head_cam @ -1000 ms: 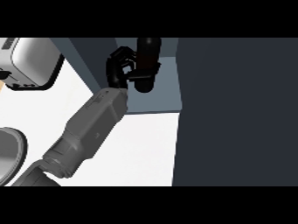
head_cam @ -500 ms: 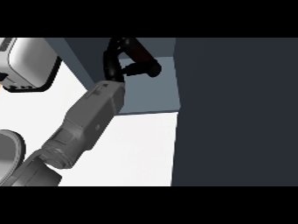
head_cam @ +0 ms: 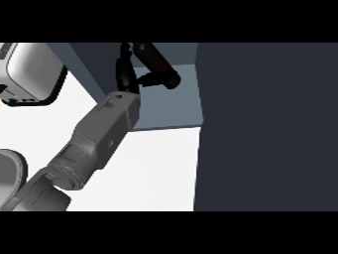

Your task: Pick up the wine, place it into the cabinet and close the cabinet

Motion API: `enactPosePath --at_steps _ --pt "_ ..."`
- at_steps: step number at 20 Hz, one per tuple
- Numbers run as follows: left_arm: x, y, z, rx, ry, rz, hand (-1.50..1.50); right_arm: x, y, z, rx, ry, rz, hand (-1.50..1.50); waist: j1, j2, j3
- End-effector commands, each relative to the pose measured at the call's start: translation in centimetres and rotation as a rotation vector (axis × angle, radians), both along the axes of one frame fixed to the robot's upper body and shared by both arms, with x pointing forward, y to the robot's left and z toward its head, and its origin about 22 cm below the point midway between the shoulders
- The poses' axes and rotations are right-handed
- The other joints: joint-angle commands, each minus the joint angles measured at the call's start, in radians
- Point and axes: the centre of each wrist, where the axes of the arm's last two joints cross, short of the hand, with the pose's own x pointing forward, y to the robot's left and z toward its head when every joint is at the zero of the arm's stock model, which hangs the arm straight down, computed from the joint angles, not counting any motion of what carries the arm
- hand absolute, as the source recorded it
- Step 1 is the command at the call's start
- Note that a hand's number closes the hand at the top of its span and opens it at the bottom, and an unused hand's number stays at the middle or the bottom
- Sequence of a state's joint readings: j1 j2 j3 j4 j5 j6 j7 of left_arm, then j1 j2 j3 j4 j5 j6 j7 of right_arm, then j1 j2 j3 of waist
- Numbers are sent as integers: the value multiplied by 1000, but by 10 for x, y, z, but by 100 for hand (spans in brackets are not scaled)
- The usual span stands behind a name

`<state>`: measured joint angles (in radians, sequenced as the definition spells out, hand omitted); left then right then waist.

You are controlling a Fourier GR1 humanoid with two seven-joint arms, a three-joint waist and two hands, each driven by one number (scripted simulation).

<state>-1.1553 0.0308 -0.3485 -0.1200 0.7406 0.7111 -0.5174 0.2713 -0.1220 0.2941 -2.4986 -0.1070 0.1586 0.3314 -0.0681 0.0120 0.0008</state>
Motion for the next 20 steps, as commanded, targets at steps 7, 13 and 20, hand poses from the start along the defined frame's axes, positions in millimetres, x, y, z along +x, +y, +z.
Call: enactPosePath --at_steps 7,13,20 --pt "6 26 5 10 -107 -64 -150 -33 -9 29 36 -45 63 -150 6 4 -2" --pt "8 15 15 -71 -153 -185 -150 -26 -6 26 59 -25 20 -150 34 -3 -2" --pt "-12 -24 3 -149 -260 -260 -150 -39 -10 28 46 -29 -10 -150 66 -23 -1"
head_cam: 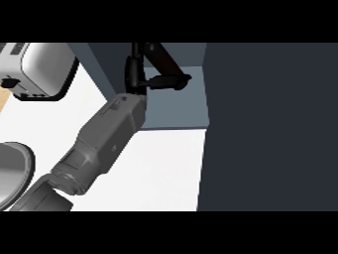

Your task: Pick up the wine, place it into the cabinet and close the cabinet

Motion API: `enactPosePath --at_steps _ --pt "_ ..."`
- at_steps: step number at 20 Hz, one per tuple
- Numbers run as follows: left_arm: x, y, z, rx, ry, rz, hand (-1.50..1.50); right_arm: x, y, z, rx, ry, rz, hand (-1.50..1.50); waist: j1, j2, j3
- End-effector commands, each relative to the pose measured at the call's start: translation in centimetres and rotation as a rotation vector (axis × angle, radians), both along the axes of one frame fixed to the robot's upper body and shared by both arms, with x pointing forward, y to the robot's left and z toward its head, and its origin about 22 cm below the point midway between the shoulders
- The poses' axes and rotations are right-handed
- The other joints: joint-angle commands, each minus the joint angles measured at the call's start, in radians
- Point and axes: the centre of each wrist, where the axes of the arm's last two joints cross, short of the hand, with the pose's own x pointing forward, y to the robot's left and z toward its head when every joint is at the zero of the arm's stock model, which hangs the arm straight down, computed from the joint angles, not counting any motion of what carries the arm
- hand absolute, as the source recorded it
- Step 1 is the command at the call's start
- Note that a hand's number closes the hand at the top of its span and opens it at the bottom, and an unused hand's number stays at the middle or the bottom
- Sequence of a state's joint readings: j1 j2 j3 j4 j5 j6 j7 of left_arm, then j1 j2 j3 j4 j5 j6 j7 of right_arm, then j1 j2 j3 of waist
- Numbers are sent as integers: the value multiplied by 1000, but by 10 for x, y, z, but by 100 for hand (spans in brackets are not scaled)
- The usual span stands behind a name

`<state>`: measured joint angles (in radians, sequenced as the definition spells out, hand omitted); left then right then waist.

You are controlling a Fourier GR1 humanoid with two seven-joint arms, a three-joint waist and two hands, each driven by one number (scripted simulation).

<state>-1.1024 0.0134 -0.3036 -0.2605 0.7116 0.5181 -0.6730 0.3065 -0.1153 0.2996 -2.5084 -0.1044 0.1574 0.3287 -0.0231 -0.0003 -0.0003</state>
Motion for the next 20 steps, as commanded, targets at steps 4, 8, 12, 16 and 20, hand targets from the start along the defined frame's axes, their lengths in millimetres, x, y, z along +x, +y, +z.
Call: enactPosePath --at_steps 4,8,12,16,20 --pt "-8 -1 2 -56 -32 -68 -150 -34 -10 33 43 -55 8 -150 28 -11 1" --pt "-23 -6 -1 -92 -70 -101 -150 -35 -10 31 50 -30 -16 -150 39 -16 0" --pt "-37 -17 1 -106 -59 -121 -150 -34 -11 36 50 -51 -5 -150 37 -13 0" --pt "-66 -10 -7 -146 -55 -165 -150 -39 -4 33 46 -36 -17 -150 48 -21 0" --pt "-96 -27 2 -180 -61 -194 -150 -40 -8 32 49 -46 -22 -150 34 -17 1"
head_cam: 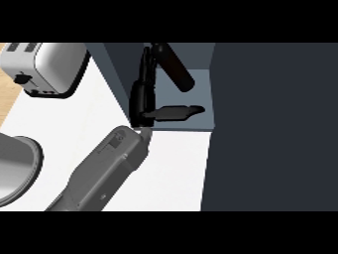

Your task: Pick up the wine, place it into the cabinet and close the cabinet

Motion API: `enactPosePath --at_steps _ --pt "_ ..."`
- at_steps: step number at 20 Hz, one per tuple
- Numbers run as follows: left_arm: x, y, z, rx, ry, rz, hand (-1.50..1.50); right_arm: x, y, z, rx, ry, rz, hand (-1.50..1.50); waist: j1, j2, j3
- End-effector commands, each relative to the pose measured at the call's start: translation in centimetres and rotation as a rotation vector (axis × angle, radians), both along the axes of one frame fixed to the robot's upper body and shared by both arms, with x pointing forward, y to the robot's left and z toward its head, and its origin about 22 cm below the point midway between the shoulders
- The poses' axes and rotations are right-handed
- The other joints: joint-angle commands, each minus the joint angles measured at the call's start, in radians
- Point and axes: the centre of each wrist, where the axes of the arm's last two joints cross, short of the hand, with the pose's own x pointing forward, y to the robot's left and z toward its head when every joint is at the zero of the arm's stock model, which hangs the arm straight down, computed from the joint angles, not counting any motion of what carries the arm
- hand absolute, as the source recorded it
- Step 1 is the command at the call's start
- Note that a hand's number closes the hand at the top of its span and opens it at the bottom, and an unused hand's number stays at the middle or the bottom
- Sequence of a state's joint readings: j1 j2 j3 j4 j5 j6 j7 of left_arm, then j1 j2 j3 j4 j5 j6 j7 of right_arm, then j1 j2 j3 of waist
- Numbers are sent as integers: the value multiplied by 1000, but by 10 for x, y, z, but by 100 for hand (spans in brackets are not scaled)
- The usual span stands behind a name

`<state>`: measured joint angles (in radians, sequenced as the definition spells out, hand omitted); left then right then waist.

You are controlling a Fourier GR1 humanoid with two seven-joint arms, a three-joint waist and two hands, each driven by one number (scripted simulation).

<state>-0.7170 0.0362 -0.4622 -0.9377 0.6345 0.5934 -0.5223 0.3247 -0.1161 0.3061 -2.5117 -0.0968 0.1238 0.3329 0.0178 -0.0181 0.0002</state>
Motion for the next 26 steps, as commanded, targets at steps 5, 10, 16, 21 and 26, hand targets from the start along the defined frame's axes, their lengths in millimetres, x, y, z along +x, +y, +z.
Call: enactPosePath --at_steps 5,10,16,21,26 --pt "-64 17 -3 -68 3 -37 -150 -30 -9 35 27 -76 30 -150 -6 8 0" --pt "-107 29 -13 -62 -8 -48 -150 -40 -3 39 40 -91 31 -150 -15 8 -1" --pt "-148 29 -1 -95 -37 -35 -150 -43 -5 38 -49 -14 92 150 -21 10 0" --pt "-164 56 6 -92 -26 -5 -150 -38 8 32 -174 21 362 150 -16 7 -1" --pt "-200 95 -10 -51 -20 -6 -150 -44 20 31 -139 40 486 150 -10 8 -2"
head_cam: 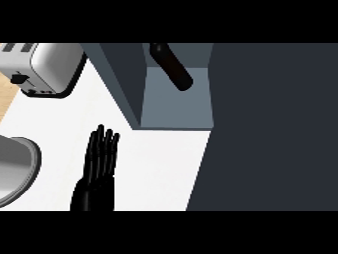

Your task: Pick up the wine, place it into the cabinet and close the cabinet

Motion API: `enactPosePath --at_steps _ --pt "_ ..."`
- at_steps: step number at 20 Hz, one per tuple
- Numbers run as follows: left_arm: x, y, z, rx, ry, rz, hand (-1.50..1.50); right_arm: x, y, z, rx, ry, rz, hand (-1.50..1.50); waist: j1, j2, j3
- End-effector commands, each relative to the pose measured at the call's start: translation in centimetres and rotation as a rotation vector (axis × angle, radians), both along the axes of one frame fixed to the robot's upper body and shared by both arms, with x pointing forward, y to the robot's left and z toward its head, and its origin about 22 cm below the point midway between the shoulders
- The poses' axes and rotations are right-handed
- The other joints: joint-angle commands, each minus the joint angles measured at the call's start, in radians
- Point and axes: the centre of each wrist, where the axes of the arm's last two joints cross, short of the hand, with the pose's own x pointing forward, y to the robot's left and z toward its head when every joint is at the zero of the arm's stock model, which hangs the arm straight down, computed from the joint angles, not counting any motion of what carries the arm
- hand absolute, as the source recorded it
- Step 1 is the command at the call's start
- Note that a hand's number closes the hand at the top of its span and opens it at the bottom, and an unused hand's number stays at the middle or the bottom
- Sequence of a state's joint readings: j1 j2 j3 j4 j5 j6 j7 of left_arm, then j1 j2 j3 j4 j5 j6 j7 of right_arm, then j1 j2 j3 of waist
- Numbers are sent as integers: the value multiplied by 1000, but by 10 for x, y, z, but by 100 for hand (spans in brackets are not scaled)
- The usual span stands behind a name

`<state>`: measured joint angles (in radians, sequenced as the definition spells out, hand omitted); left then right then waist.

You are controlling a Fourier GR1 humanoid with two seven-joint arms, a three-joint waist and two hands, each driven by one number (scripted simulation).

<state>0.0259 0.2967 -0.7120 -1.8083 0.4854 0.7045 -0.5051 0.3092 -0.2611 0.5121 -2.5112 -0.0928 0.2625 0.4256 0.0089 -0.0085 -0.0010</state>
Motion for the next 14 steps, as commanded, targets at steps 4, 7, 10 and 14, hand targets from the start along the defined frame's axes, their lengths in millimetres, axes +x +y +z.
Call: enactPosePath --at_steps 4,7,10,14 --pt "-34 36 10 33 11 13 -150 -37 10 35 67 -46 178 150 1 -2 -1" --pt "-31 63 9 44 -4 35 -150 -34 17 35 94 -100 193 150 2 -4 -3" --pt "-40 70 24 18 -13 35 -150 -32 23 40 83 -59 193 150 16 -1 -5" --pt "-49 84 20 20 -20 49 -150 -17 60 25 86 10 251 150 24 -1 -5"
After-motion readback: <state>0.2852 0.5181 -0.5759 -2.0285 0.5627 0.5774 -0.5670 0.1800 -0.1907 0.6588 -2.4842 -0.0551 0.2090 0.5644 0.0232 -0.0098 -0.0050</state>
